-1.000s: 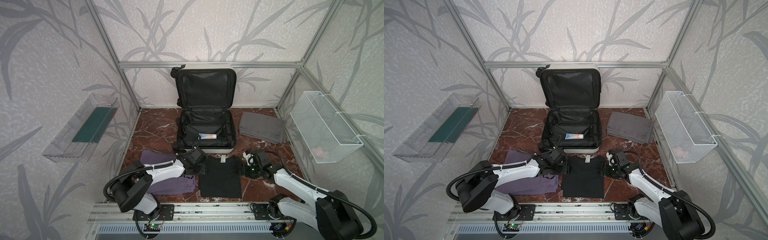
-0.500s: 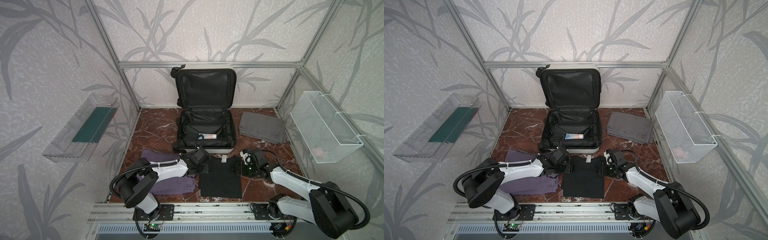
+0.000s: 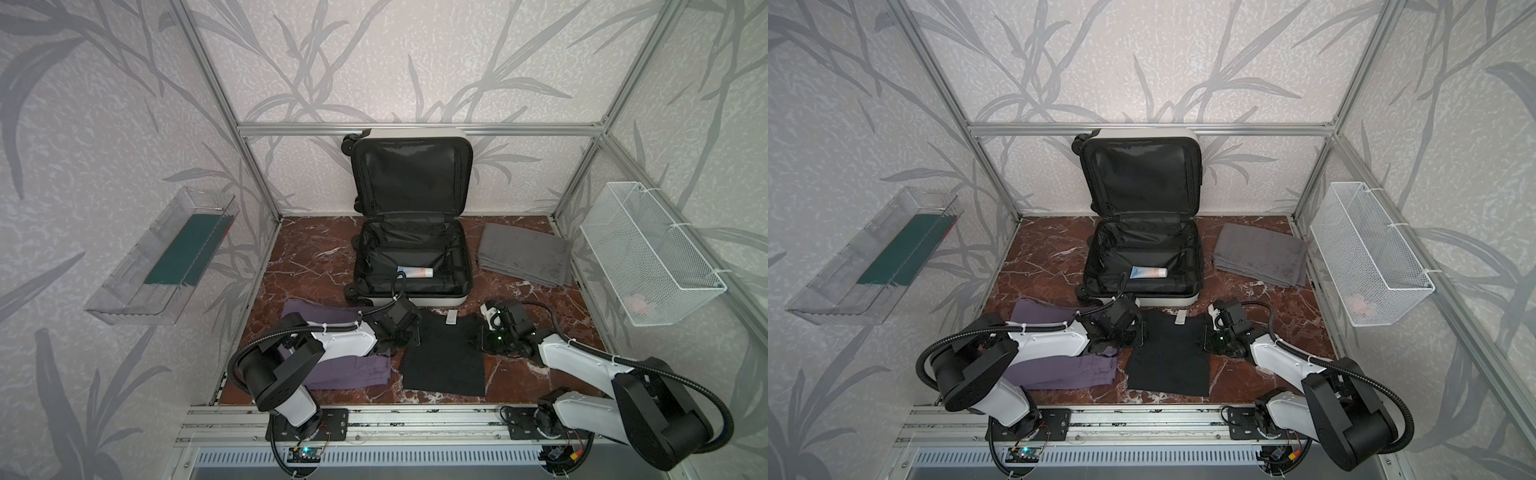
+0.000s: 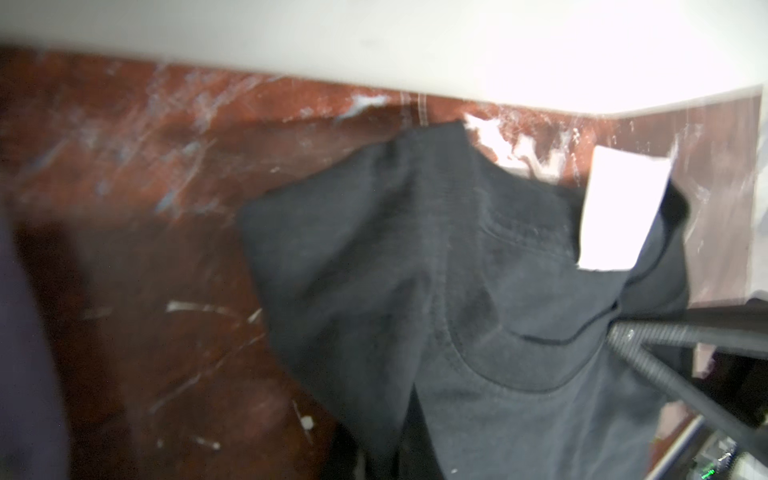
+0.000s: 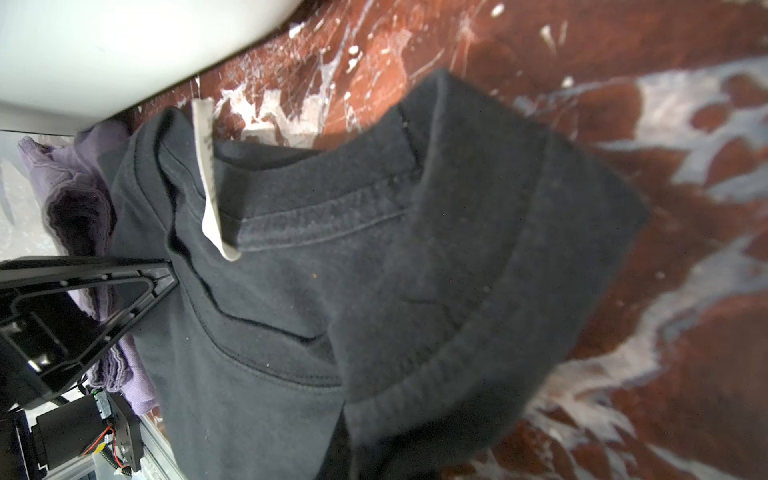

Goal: Pack the luggage
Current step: 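Grasp the black T-shirt with both grippers and lift it toward the suitcase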

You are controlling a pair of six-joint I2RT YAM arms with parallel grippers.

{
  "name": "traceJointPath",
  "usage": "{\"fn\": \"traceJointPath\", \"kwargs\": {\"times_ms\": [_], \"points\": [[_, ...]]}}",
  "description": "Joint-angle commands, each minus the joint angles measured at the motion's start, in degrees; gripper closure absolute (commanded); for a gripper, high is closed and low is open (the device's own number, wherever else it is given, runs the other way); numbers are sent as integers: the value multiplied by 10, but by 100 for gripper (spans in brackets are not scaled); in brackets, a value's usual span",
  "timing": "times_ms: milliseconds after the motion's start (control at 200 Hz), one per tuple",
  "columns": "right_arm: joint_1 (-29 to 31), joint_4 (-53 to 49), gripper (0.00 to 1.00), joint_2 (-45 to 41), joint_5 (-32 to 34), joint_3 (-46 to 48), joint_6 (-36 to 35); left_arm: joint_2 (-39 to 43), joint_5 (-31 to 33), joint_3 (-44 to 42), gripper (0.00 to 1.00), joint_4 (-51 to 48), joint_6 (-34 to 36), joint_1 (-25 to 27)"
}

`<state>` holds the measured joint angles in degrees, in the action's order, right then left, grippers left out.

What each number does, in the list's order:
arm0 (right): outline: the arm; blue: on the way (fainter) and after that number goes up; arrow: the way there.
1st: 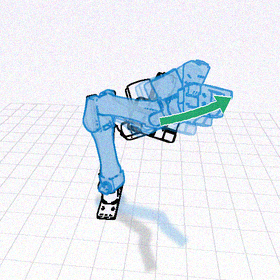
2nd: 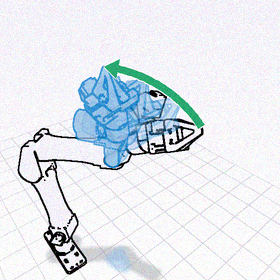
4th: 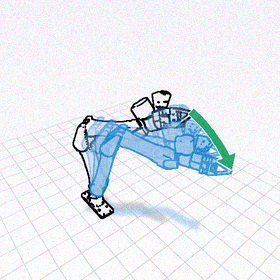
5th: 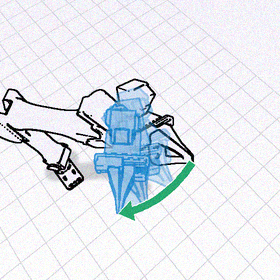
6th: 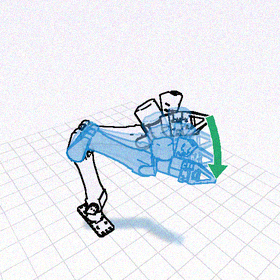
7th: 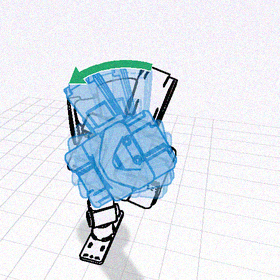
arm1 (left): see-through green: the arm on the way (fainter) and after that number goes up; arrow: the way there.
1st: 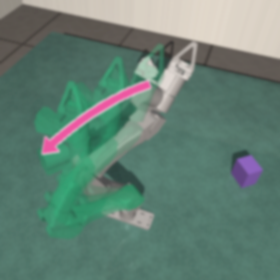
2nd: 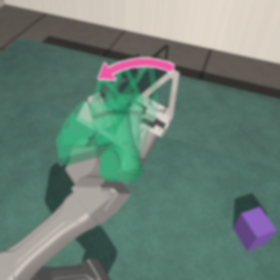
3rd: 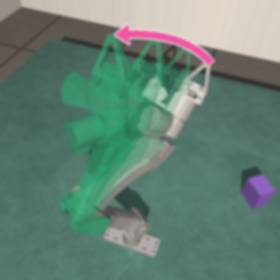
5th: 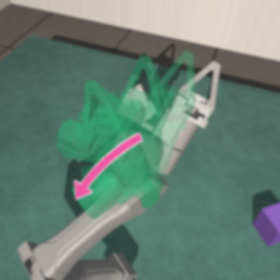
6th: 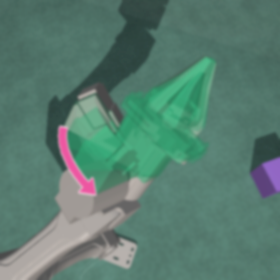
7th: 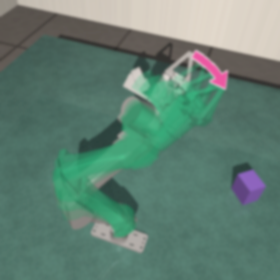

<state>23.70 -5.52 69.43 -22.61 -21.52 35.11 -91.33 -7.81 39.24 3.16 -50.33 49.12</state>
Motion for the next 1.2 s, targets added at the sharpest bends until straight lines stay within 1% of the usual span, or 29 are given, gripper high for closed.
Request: {"fn": "traceJointPath", "kwargs": {"times_ms": [0,160,340,480,540,615,745,880,1000,1090,1195], "points": [[4,-41,100,-32,3,8,1,15,-14,-16,100,-26,1,7],[4,-91,100,-103,-2,-11,7,91,-1,1,100,-62,22,9],[4,-164,100,-170,-2,-67,-1,170,17,37,100,-122,45,11],[5,-201,100,-181,-5,-130,-15,213,46,75,100,-160,68,10],[4,-208,100,-176,-2,-160,-21,228,65,87,100,-159,79,8],[4,-204,100,-165,7,-198,-27,239,85,115,100,-181,99,-2],[4,-198,100,-103,17,-291,-45,221,80,192,100,-228,152,-48],[4,-179,100,-3,36,-406,-62,185,47,261,100,-231,194,-122],[3,-175,100,98,39,-519,-77,128,22,332,100,-228,231,-180],[4,-174,100,184,39,-602,-82,75,14,388,100,-232,260,-206],[2,-161,100,265,42,-671,-80,11,2,438,100,-231,278,-234]]}}
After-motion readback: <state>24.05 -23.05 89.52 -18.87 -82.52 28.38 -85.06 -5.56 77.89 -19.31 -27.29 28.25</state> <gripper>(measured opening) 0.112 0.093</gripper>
